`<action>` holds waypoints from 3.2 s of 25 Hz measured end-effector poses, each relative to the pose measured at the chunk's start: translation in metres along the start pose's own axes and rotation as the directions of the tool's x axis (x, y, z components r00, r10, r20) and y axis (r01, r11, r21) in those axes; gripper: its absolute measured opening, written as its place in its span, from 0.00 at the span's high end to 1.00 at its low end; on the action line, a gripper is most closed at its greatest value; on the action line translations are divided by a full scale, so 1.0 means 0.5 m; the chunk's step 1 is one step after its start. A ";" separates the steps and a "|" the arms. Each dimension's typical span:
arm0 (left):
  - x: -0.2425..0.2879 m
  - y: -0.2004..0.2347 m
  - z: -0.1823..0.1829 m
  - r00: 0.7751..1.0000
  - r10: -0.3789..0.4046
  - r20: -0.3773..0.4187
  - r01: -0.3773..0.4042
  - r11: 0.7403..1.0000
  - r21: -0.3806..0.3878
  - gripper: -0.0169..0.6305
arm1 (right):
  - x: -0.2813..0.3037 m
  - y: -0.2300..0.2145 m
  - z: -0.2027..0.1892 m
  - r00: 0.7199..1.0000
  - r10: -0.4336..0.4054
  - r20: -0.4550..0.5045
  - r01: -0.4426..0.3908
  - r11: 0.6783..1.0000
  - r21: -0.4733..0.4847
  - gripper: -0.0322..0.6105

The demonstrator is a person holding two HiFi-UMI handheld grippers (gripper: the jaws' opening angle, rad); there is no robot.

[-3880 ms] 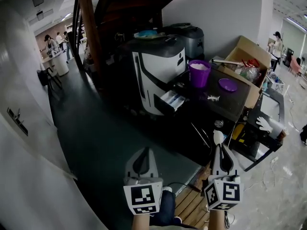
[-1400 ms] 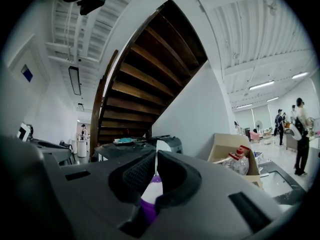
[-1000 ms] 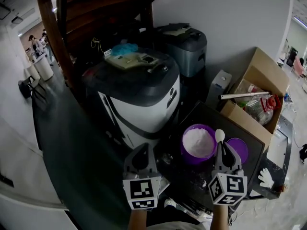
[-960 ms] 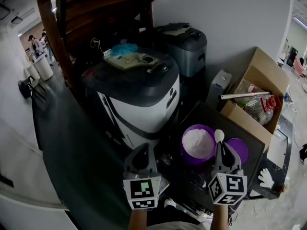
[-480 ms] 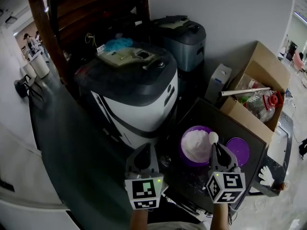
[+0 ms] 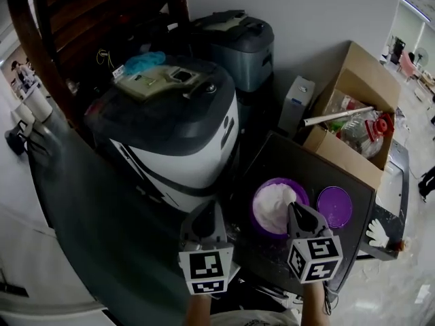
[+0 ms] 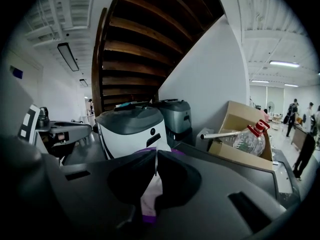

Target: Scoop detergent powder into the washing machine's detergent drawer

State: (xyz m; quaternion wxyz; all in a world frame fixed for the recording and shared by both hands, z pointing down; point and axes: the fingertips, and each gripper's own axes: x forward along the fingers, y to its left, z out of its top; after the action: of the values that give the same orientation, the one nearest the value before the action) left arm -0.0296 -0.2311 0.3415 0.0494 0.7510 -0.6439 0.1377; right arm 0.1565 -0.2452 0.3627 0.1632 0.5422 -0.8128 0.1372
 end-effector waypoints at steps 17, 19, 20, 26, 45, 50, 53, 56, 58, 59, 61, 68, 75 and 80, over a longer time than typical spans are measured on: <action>0.068 -0.024 -0.026 0.993 -0.110 -0.052 0.110 0.994 0.011 0.97 | 0.069 0.022 -0.055 0.933 0.172 -0.316 -0.152 0.984 0.088 0.92; 0.071 -0.024 -0.029 0.992 -0.112 -0.057 0.113 0.994 0.013 0.97 | 0.070 0.023 -0.056 0.918 0.189 -0.350 -0.169 0.982 0.086 0.92; 0.072 -0.024 -0.030 0.992 -0.114 -0.060 0.115 0.993 0.014 0.97 | 0.071 0.024 -0.057 0.910 0.196 -0.366 -0.178 0.980 0.084 0.92; 0.080 -0.033 -0.034 0.988 -0.136 -0.074 0.138 0.990 0.020 0.97 | 0.083 0.021 -0.062 0.862 0.209 -0.462 -0.217 0.975 0.037 0.92; 0.091 -0.044 -0.042 0.981 -0.171 -0.088 0.173 0.985 0.024 0.97 | 0.123 0.034 -0.090 0.772 0.212 -0.599 -0.295 0.955 -0.042 0.92; 0.093 -0.038 -0.043 0.982 -0.167 -0.089 0.169 0.985 0.020 0.97 | 0.128 0.038 -0.092 0.764 0.210 -0.610 -0.301 0.952 -0.050 0.92; 0.094 -0.041 -0.046 0.982 -0.168 -0.091 0.170 0.985 0.017 0.97 | 0.129 0.041 -0.095 0.760 0.219 -0.612 -0.312 0.949 -0.048 0.92; 0.096 -0.043 -0.046 0.981 -0.168 -0.092 0.170 0.985 0.017 0.97 | 0.128 0.042 -0.097 0.754 0.226 -0.617 -0.319 0.947 -0.043 0.92; 0.096 -0.043 -0.046 0.981 -0.168 -0.092 0.170 0.985 0.017 0.97 | 0.126 0.046 -0.099 0.747 0.232 -0.623 -0.329 0.944 -0.043 0.92; 0.095 -0.043 -0.047 0.981 -0.168 -0.093 0.170 0.985 0.017 0.97 | 0.125 0.049 -0.100 0.744 0.236 -0.626 -0.336 0.941 -0.044 0.92; 0.094 -0.041 -0.049 0.981 -0.167 -0.096 0.169 0.985 0.018 0.97 | 0.122 0.055 -0.105 0.735 0.244 -0.633 -0.348 0.937 -0.042 0.92; 0.092 -0.036 -0.055 0.982 -0.161 -0.100 0.163 0.987 0.014 0.97 | 0.115 0.074 -0.116 0.707 0.286 -0.647 -0.380 0.925 -0.005 0.92; 0.087 -0.031 -0.056 0.982 -0.158 -0.101 0.160 0.987 0.011 0.97 | 0.106 0.086 -0.121 0.687 0.328 -0.649 -0.389 0.920 0.053 0.92; 0.084 -0.028 -0.056 0.982 -0.158 -0.100 0.159 0.987 0.008 0.97 | 0.102 0.091 -0.119 0.681 0.348 -0.645 -0.388 0.918 0.085 0.92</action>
State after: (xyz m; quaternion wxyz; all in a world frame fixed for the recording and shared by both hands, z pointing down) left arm -0.0141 -0.2617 0.3810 0.0859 0.7925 -0.5777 0.1756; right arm 0.1031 -0.2472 0.4361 0.4186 0.2815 -0.8012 0.3220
